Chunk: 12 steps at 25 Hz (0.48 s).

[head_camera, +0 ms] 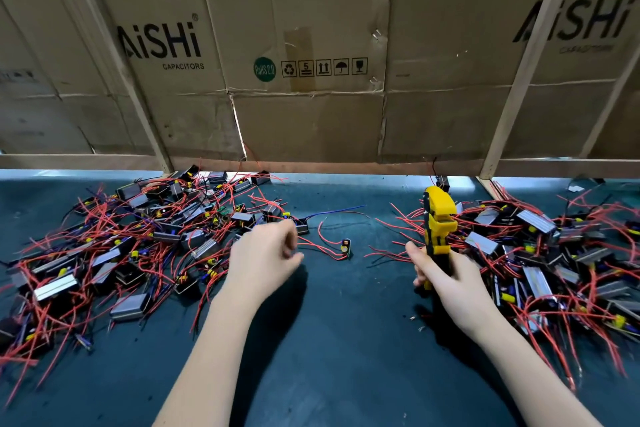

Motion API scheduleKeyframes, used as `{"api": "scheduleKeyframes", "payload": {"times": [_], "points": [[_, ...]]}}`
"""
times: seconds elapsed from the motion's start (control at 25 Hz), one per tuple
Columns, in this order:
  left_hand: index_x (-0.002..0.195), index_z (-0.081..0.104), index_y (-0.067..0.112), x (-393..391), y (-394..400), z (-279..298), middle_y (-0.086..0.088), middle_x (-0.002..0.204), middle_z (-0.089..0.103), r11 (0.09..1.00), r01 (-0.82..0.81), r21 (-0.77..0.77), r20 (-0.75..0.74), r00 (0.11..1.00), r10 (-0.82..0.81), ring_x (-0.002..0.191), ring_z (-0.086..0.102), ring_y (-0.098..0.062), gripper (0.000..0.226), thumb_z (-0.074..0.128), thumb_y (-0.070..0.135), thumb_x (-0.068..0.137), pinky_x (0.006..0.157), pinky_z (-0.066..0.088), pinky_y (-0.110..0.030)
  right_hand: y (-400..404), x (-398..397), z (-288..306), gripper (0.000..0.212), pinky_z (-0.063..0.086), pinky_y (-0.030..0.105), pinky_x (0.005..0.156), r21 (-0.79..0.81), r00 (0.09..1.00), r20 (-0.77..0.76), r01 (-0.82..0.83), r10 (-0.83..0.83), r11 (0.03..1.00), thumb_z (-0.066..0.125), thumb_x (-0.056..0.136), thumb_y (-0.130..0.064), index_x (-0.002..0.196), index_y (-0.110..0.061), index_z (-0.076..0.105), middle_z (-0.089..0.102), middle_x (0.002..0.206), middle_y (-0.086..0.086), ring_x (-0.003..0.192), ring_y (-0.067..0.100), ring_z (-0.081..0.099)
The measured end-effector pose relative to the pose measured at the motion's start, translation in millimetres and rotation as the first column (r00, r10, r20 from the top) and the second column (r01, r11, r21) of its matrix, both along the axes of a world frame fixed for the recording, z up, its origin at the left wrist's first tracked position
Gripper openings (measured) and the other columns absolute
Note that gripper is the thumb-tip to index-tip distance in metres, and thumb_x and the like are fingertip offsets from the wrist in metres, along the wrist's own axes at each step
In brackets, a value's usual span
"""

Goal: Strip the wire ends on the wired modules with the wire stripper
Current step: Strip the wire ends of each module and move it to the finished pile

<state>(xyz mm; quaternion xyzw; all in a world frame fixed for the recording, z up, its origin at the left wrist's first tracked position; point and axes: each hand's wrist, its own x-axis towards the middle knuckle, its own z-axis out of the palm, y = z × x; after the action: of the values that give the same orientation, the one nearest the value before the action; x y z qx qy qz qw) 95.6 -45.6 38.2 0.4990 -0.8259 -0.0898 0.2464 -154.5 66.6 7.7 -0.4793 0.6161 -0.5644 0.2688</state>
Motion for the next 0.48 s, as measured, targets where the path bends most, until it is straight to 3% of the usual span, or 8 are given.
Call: {"api": "scheduleKeyframes", "payload": {"times": [0.08,0.2,0.28,0.36,0.4,0.48], "points": [[0.092,0.054,0.020,11.0,-6.5,-0.9,0.004,0.093,0.063,0.962,-0.270,-0.048,0.186,0.944,0.274,0.095,0.059,-0.021,0.035,0.075,0.044,0.077,0.074,0.048,-0.033,0.2,-0.3,-0.2,0.051,0.047,0.043,0.077,-0.003,1.000,-0.003,-0.004,0.004,1.000,0.063,0.070,-0.067,0.064,-0.017,0.053,0.053,0.058,-0.005,0.062,0.015,0.058],[0.108,0.053,0.015,20.3,-14.3,-6.6,-0.003,0.112,0.058,0.922,-0.384,0.057,0.311,0.884,0.349,0.109,0.056,-0.025,0.042,0.072,0.042,0.081,0.081,0.049,-0.036,0.6,-0.8,0.0,0.053,0.046,0.037,0.074,-0.005,1.000,-0.026,-0.010,0.009,1.000,0.062,0.068,-0.069,0.064,-0.016,0.052,0.053,0.058,-0.005,0.061,0.013,0.058],[0.094,0.062,0.017,21.0,-16.5,-8.9,-0.001,0.099,0.065,0.927,-0.370,0.053,0.210,0.912,0.352,0.099,0.060,-0.024,0.028,0.069,0.041,0.083,0.076,0.046,-0.032,0.7,0.2,0.4,0.055,0.045,0.034,0.072,0.001,0.999,-0.040,-0.012,0.012,1.000,0.062,0.068,-0.068,0.066,-0.014,0.053,0.054,0.058,-0.006,0.060,0.011,0.059],[0.077,0.068,0.019,22.6,-19.8,-8.1,0.000,0.081,0.068,0.914,-0.402,0.057,0.072,0.915,0.398,0.086,0.061,-0.025,0.033,0.065,0.051,0.085,0.073,0.043,-0.030,0.6,0.5,0.1,0.056,0.045,0.033,0.071,0.003,0.999,-0.050,-0.011,0.011,1.000,0.062,0.069,-0.065,0.069,-0.010,0.054,0.054,0.057,-0.007,0.059,0.009,0.059],[0.077,0.069,0.018,24.6,-23.1,-7.9,-0.002,0.080,0.069,0.901,-0.432,0.036,-0.012,0.902,0.432,0.086,0.062,-0.028,0.036,0.062,0.051,0.088,0.074,0.043,-0.032,0.6,0.6,0.1,0.055,0.045,0.033,0.071,0.004,0.998,-0.056,-0.009,0.010,1.000,0.062,0.069,-0.064,0.069,-0.010,0.054,0.054,0.057,-0.008,0.059,0.010,0.059],[0.094,0.068,0.013,29.5,-31.9,-13.1,-0.010,0.096,0.068,0.876,-0.478,-0.059,-0.149,0.872,0.466,0.097,0.060,-0.033,0.025,0.063,0.037,0.091,0.080,0.046,-0.038,0.8,0.3,0.6,0.052,0.045,0.034,0.072,0.008,0.998,-0.059,-0.009,0.010,1.000,0.061,0.069,-0.064,0.067,-0.013,0.053,0.054,0.057,-0.008,0.060,0.011,0.059]]}}
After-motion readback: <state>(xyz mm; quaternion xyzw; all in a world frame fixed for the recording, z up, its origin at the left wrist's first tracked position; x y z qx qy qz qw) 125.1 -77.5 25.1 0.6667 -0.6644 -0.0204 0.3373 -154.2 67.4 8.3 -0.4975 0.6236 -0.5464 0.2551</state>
